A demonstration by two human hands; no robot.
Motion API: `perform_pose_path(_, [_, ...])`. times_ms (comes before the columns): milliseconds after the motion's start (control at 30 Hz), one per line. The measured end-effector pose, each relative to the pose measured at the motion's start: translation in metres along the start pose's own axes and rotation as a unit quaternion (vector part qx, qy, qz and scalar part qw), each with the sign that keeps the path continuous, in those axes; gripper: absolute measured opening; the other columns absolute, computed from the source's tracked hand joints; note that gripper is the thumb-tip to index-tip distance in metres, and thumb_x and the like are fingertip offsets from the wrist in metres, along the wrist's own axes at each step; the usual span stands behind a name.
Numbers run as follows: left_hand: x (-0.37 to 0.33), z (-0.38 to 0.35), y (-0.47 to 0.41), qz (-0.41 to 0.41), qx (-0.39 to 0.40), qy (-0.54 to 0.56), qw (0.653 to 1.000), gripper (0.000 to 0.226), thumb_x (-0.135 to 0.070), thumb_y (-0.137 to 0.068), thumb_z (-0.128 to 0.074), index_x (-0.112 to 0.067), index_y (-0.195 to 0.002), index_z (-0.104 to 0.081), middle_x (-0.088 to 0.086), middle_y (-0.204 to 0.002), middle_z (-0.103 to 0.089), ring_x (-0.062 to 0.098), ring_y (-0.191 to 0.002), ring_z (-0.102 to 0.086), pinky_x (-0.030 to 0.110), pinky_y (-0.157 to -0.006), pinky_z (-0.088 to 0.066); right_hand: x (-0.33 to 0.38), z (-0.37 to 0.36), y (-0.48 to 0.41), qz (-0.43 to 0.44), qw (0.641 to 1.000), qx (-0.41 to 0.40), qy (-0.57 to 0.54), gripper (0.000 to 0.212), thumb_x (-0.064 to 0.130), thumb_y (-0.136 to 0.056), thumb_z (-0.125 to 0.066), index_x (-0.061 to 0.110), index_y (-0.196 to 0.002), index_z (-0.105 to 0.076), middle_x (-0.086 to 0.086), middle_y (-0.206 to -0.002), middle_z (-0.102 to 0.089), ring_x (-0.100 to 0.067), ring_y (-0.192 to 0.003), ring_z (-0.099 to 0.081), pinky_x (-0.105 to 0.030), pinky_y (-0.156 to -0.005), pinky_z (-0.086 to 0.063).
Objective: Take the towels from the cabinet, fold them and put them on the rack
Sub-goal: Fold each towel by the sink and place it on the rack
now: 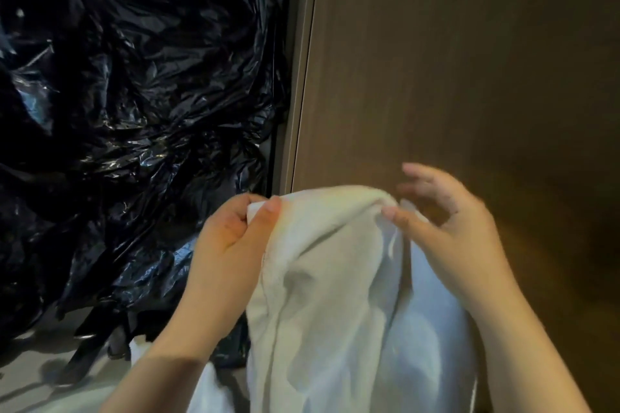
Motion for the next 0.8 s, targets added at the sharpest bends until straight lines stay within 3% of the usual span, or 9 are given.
perform_pose_path(100, [0.042, 0.006, 0.017, 0.050, -0.001, -0.079, 0.996, 0.029, -0.035, -0.095, -0.056, -0.015, -0.075, -0.063, 0.006, -0.076, -0.065, 0.024, -0.071, -0.060, 0.029, -0.062, -0.048, -0.065, -0.020, 0.042, -0.156, 0.983, 0.046, 0.087, 0.055, 0.023, -0.082, -0.079, 0.033, -0.131, -0.057, 0.014, -0.120, -0.061, -0.001, -0.104, -0.054, -0.016, -0.079, -0.040])
perform_pose_path(167, [0.063, 0.007, 0.030, 0.079, 0.006, -0.110, 0.991, 0.027, -0.033, -0.094, -0.057, -0.017, -0.074, -0.062, 0.000, -0.077, -0.065, 0.013, -0.066, -0.058, 0.013, -0.056, -0.043, -0.097, -0.035, 0.075, -0.230, 0.964, 0.105, 0.077, 0.041, 0.018, -0.084, -0.076, 0.033, -0.119, -0.061, 0.011, -0.117, -0.062, -0.002, -0.096, -0.055, -0.017, -0.073, -0.044])
perform_pose_path(233, [0.078, 0.003, 0.040, 0.094, 0.022, -0.142, 0.985, 0.022, -0.032, -0.091, -0.060, -0.021, -0.072, -0.063, -0.007, -0.074, -0.066, 0.004, -0.063, -0.056, 0.011, -0.054, -0.041, -0.110, -0.044, 0.098, -0.268, 0.956, 0.119, 0.028, 0.028, 0.015, -0.086, -0.074, 0.037, -0.100, -0.064, 0.012, -0.108, -0.067, -0.003, -0.092, -0.060, -0.019, -0.072, -0.051])
perform_pose_path(300, [0.088, -0.003, 0.051, 0.108, 0.035, -0.156, 0.981, 0.018, -0.031, -0.089, -0.062, -0.022, -0.073, -0.065, -0.010, -0.074, -0.066, 0.002, -0.062, -0.057, 0.017, -0.058, -0.044, -0.112, -0.042, 0.106, -0.273, 0.959, 0.075, -0.023, 0.025, 0.013, -0.086, -0.074, 0.035, -0.096, -0.068, 0.015, -0.099, -0.069, -0.005, -0.091, -0.063, -0.018, -0.068, -0.050])
perform_pose_path(367, [0.097, -0.009, 0.060, 0.136, 0.039, -0.124, 0.982, 0.018, -0.028, -0.089, -0.064, -0.018, -0.075, -0.067, 0.000, -0.074, -0.068, 0.005, -0.060, -0.058, 0.026, -0.062, -0.047, -0.107, -0.040, 0.109, -0.268, 0.960, 0.040, -0.074, 0.025, 0.012, -0.086, -0.073, 0.034, -0.100, -0.070, 0.018, -0.093, -0.069, -0.003, -0.087, -0.065, -0.011, -0.063, -0.048])
perform_pose_path(433, [0.101, -0.011, 0.067, 0.170, 0.042, -0.071, 0.982, 0.017, -0.024, -0.091, -0.064, -0.015, -0.078, -0.069, 0.007, -0.073, -0.069, 0.010, -0.062, -0.061, 0.026, -0.061, -0.050, -0.097, -0.043, 0.112, -0.263, 0.956, 0.039, -0.124, 0.027, 0.012, -0.088, -0.071, 0.035, -0.103, -0.070, 0.021, -0.090, -0.069, 0.002, -0.082, -0.064, -0.009, -0.059, -0.050])
perform_pose_path(533, [0.105, -0.012, 0.072, 0.218, 0.049, -0.005, 0.975, 0.011, -0.017, -0.092, -0.062, -0.013, -0.086, -0.071, 0.003, -0.076, -0.075, 0.009, -0.068, -0.069, 0.023, -0.064, -0.055, -0.087, -0.051, 0.118, -0.265, 0.946, 0.048, -0.179, 0.030, 0.009, -0.089, -0.068, 0.033, -0.108, -0.068, 0.017, -0.090, -0.070, -0.003, -0.078, -0.066, -0.013, -0.061, -0.053])
perform_pose_path(667, [0.110, -0.025, 0.092, 0.271, 0.113, 0.044, 0.955, 0.012, -0.009, -0.092, -0.060, -0.007, -0.089, -0.072, 0.011, -0.077, -0.075, 0.013, -0.066, -0.069, 0.019, -0.059, -0.054, -0.080, -0.079, 0.139, -0.289, 0.917, 0.124, -0.246, 0.040, 0.013, -0.086, -0.073, 0.038, -0.115, -0.065, 0.019, -0.110, -0.070, -0.002, -0.095, -0.068, -0.020, -0.071, -0.057])
perform_pose_path(800, [0.122, -0.023, 0.114, 0.292, 0.134, 0.012, 0.947, 0.026, -0.016, -0.096, -0.056, 0.001, -0.083, -0.070, 0.026, -0.077, -0.063, 0.020, -0.068, -0.056, 0.037, -0.071, -0.055, -0.084, -0.103, 0.162, -0.307, 0.874, 0.229, -0.298, 0.048, 0.031, -0.076, -0.084, 0.037, -0.120, -0.065, 0.013, -0.117, -0.069, -0.013, -0.101, -0.070, -0.032, -0.083, -0.059])
Point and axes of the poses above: each hand's wrist, its own y-axis away from the middle knuckle, its own z-axis out of the back of the hand, x = y × z, the point moved 6 cm from there along -y, towards the middle knuckle
